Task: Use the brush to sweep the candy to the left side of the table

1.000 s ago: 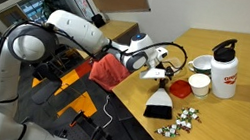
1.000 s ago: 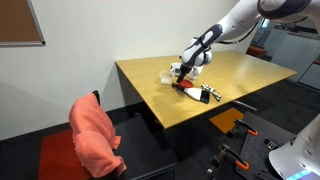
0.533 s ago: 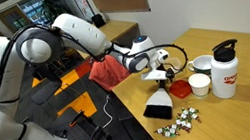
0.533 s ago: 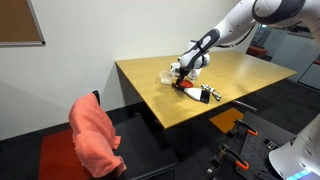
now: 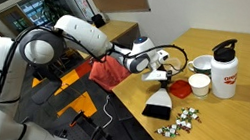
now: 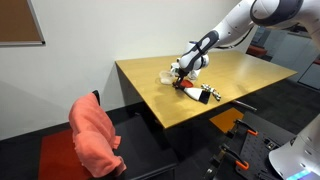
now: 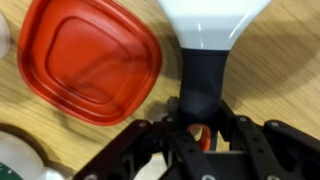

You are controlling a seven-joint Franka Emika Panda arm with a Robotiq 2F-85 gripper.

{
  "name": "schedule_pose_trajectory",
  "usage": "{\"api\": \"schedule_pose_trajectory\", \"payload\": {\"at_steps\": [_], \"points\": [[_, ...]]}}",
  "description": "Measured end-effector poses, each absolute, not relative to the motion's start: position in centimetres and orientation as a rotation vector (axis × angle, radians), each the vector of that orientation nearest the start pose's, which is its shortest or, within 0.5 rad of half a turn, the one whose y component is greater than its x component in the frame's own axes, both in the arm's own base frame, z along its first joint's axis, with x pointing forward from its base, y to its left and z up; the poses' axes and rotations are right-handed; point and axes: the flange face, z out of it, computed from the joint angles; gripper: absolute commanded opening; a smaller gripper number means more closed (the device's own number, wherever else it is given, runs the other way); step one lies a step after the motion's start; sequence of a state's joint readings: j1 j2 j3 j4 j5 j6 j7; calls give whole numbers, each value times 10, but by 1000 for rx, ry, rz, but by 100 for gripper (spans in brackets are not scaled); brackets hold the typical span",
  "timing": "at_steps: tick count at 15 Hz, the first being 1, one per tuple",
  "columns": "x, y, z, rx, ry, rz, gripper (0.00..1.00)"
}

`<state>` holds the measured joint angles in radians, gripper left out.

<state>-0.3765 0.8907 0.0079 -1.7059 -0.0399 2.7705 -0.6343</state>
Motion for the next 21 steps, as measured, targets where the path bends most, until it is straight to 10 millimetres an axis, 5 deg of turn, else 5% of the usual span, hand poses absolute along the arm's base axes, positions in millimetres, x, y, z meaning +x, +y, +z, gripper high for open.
{"api": "schedule_pose_trajectory", "payload": {"at_steps": [8,14,21], "points": [[635,-229,105,-3180,-501,-270,16],[632,-199,165,-3123,-718,-374,16],[586,-191,241,-2904,-1038,-625,16]]}}
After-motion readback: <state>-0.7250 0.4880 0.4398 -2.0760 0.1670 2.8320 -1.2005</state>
